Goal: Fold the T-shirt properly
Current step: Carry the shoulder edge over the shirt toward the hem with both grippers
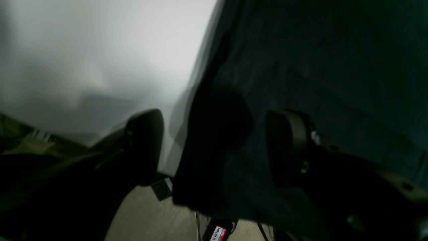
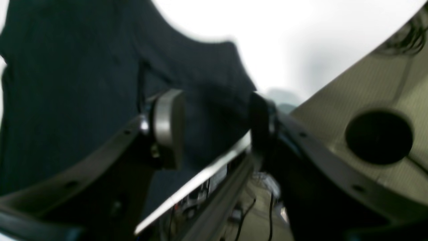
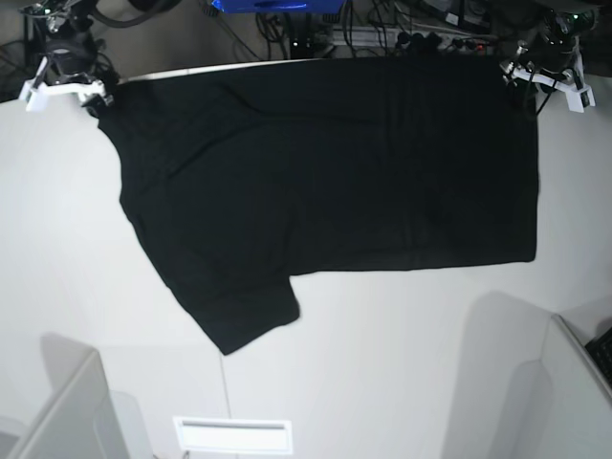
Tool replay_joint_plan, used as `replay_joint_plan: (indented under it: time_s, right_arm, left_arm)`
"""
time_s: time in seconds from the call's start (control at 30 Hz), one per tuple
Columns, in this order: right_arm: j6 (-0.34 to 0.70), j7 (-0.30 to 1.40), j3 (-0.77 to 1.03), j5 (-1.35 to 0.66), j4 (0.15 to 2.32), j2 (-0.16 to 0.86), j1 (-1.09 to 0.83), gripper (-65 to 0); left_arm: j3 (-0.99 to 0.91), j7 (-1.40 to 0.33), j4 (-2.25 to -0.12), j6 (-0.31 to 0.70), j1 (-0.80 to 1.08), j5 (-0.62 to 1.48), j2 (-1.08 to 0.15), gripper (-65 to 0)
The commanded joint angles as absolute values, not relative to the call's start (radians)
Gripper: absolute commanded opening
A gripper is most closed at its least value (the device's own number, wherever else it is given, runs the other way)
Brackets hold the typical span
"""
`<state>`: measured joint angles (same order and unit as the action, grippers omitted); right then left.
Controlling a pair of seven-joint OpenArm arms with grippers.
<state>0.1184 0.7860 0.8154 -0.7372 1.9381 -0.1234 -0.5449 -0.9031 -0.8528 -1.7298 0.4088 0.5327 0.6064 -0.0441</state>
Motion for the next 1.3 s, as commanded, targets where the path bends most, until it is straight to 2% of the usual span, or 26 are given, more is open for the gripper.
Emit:
replay_joint_plan:
  time_s: [0.0, 0.2, 0.43, 0.63, 0.83, 0.97, 1.1, 1.17, 1.27]
  right_arm:
    - [0.12, 0.768, 0.822, -0.756, 1.968, -0.113, -0.545, -40.2]
    - [0.12, 0.769, 0.766, -0.753, 1.951, -0.007, -0.412, -40.7]
    - [0.12, 0.768, 0.536, -0.753, 1.802, 0.177, -0.168, -40.1]
    - [0.12, 0.763, 0.361, -0.751, 1.573, 0.255, 0.061, -29.6]
    - [0.122, 0.757, 0.2, -0.751, 1.283, 0.312, 0.292, -29.0]
    - [0.122, 0.668, 0.081, -0.751, 1.101, 0.334, 0.406, -28.8]
    - [0.127, 0.555, -0.068, -0.751, 0.897, 0.335, 0.522, -28.8]
    - [0.165, 0.512, -0.124, -0.751, 0.786, 0.334, 0.575, -27.3]
    - [0.237, 0.458, -0.173, -0.751, 0.63, 0.325, 0.644, -25.2]
  left_arm:
    - [-0.943, -0.837, -1.774, 0.412, 0.541, 0.618, -0.058, -18.4]
    - [-1.067, -0.837, -1.9, 0.412, 0.45, 0.618, -0.061, -18.4]
    - [-1.02, -0.837, -1.894, 0.41, 0.283, 0.61, -0.194, -18.4]
    - [-0.905, -0.837, -1.808, 0.407, 0.15, 0.605, -0.294, -18.6]
    - [-0.766, -0.835, -1.735, 0.407, 0.019, 0.377, -0.34, -18.8]
    - [-0.714, -0.832, -1.725, 0.407, -0.035, 0.257, -0.34, -19.1]
    - [-0.713, -0.832, -1.604, 0.41, -0.128, 0.255, -0.34, -33.1]
    - [-0.711, -0.835, -1.531, 0.412, -0.165, 0.255, -0.34, -39.0]
    - [-0.711, -0.835, -1.445, 0.412, -0.185, 0.255, -0.343, -40.0]
